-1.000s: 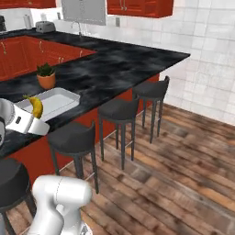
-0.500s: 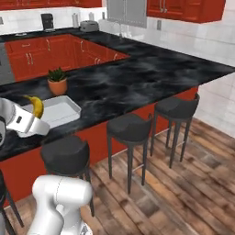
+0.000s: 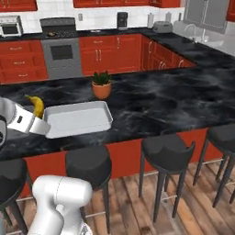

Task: Place the cold items (apple and banana) from the fridge in one tupperware on the dining counter. Place the warm items (hot dog and kebab skewer) in the stove area in another tupperware.

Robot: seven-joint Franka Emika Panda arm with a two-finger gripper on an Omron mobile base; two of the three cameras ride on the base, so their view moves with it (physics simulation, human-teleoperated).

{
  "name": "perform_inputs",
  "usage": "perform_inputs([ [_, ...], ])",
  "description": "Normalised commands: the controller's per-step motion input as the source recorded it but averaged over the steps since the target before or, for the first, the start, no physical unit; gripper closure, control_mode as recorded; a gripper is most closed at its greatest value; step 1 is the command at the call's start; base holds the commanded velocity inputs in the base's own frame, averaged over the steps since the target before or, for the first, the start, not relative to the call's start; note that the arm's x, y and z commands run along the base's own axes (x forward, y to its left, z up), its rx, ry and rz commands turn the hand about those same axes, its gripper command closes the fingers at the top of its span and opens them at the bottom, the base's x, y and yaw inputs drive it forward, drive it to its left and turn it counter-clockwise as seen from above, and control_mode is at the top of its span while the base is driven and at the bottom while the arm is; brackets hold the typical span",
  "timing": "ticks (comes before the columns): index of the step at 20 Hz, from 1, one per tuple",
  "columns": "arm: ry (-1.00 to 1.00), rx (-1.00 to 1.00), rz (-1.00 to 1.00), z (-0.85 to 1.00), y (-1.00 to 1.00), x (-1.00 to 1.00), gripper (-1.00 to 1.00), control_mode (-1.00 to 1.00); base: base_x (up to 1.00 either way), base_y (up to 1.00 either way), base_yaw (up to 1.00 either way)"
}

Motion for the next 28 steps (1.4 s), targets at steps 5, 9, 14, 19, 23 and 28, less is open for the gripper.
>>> perform_inputs([
  [5, 0.00, 0.00, 0.00, 0.00, 0.00, 0.00, 1.00, 1.00, 0.60, -0.42, 0.51],
  [9, 0.00, 0.00, 0.00, 0.00, 0.00, 0.00, 1.00, 1.00, 0.90, -0.55, 0.40],
  [14, 0.00, 0.00, 0.00, 0.00, 0.00, 0.00, 1.00, 1.00, 0.98, -0.34, 0.39],
  [19, 0.28, 0.02, 0.41, -0.40, -0.05, 1.00, 1.00, -1.00, 0.00, 0.00, 0.00],
  [23, 0.41, -0.01, 0.39, -0.61, 0.00, 1.00, 1.00, -1.00, 0.00, 0.00, 0.00],
  [28, 0.27, -0.11, 0.36, -0.78, -0.09, 0.94, 1.00, -1.00, 0.00, 0.00, 0.00],
])
